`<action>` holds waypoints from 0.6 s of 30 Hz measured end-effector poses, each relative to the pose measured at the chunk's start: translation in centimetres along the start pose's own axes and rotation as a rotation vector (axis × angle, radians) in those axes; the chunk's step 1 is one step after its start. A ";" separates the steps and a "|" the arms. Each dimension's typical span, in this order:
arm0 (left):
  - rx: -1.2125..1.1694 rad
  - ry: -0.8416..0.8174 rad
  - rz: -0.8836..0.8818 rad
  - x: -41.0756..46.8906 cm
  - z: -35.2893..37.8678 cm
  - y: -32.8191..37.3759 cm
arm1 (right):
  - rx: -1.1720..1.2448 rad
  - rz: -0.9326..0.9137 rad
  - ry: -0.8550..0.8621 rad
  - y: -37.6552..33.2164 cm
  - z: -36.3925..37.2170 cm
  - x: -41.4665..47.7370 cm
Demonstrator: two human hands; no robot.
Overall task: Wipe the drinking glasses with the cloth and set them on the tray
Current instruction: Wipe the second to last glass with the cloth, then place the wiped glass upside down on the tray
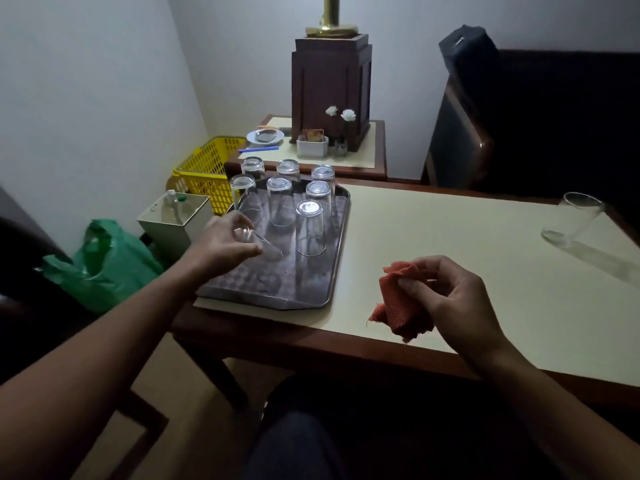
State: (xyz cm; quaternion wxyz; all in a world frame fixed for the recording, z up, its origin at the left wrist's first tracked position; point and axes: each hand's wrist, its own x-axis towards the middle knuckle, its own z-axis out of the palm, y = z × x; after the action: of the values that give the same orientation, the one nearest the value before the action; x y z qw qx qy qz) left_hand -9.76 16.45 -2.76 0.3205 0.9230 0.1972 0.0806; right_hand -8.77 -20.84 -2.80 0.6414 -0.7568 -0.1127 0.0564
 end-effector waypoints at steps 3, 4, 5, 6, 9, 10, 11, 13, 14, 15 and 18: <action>0.044 0.006 0.047 2.7 -0.1 -0.5 | 0.006 0.023 -0.020 0.4 0.6 0.6; 0.033 0.021 0.057 3.5 0.0 -0.3 | 0.004 0.024 -0.026 0.6 0.8 0.8; 0.023 0.035 0.061 4.2 0.3 -0.1 | 0.001 0.023 -0.026 0.8 0.9 1.1; 0.017 0.047 0.064 4.8 0.7 0.1 | -0.002 0.025 -0.020 1.0 1.0 1.3; -0.003 0.105 0.063 6.3 1.9 0.3 | -0.002 0.030 0.000 1.5 0.9 2.2; -0.020 0.128 0.057 6.8 2.2 0.2 | -0.002 0.029 0.006 1.6 0.9 2.5; -0.039 0.149 0.050 7.2 2.6 0.2 | -0.002 0.027 0.011 1.7 0.7 2.8; -0.061 0.183 0.027 8.0 3.2 -0.2 | -0.005 0.024 0.018 2.0 0.5 3.4; -0.070 0.187 0.009 8.3 3.4 -0.4 | -0.010 0.023 0.022 2.1 0.4 3.7; -0.080 0.184 -0.006 8.7 3.7 -0.6 | -0.015 0.022 0.024 2.2 0.3 4.0; -0.094 0.178 -0.023 9.4 4.1 -0.8 | -0.010 0.032 0.029 2.6 0.0 4.6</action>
State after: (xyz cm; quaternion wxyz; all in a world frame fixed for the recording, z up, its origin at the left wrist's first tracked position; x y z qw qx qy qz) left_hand -0.37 18.59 -6.23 0.3456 0.8937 0.2316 0.1678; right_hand -4.08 -20.08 -5.06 0.6381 -0.7625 -0.0913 0.0552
